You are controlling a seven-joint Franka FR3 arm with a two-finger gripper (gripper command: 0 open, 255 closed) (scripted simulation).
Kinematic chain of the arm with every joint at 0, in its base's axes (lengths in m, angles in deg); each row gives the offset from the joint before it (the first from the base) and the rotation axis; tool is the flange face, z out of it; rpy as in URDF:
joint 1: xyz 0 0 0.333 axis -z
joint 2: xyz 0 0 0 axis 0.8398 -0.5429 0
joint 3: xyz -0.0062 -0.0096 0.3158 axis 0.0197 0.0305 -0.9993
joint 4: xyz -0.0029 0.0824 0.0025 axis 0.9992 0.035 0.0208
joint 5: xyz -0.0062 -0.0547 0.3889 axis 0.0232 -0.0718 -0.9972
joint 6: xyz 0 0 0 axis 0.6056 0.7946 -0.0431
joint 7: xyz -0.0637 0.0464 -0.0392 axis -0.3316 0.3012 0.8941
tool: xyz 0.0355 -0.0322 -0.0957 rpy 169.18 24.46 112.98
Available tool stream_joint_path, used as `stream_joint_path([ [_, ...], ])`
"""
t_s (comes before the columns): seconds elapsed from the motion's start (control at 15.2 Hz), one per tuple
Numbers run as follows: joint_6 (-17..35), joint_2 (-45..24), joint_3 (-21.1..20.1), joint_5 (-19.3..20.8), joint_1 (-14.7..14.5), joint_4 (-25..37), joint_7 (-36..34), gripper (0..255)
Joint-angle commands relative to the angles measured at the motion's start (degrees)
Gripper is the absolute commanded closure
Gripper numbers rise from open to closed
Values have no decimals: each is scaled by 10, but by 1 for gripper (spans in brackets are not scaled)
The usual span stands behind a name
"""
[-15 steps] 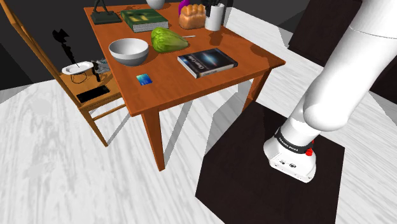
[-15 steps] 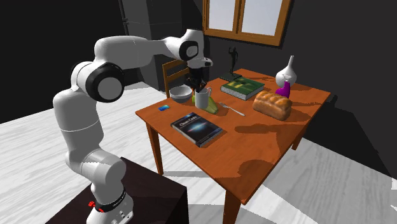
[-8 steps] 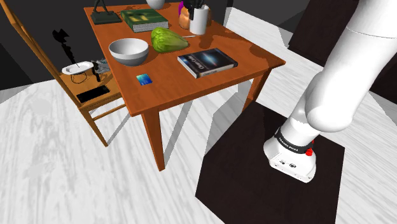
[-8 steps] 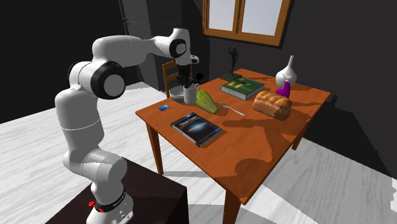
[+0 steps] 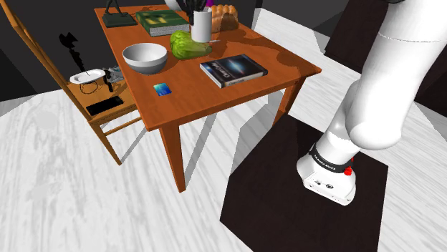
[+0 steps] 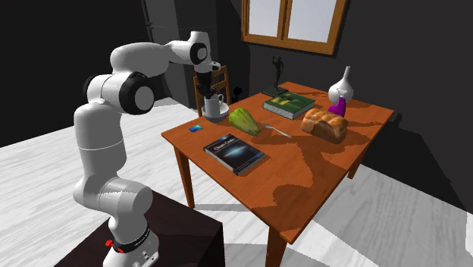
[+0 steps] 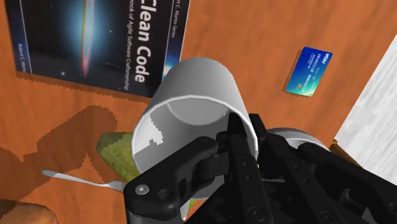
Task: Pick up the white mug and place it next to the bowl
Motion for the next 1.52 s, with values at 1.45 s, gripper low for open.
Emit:
stream_joint_path([
  [1.45,141,-34,-18,0,-27,-107,-42,255],
])
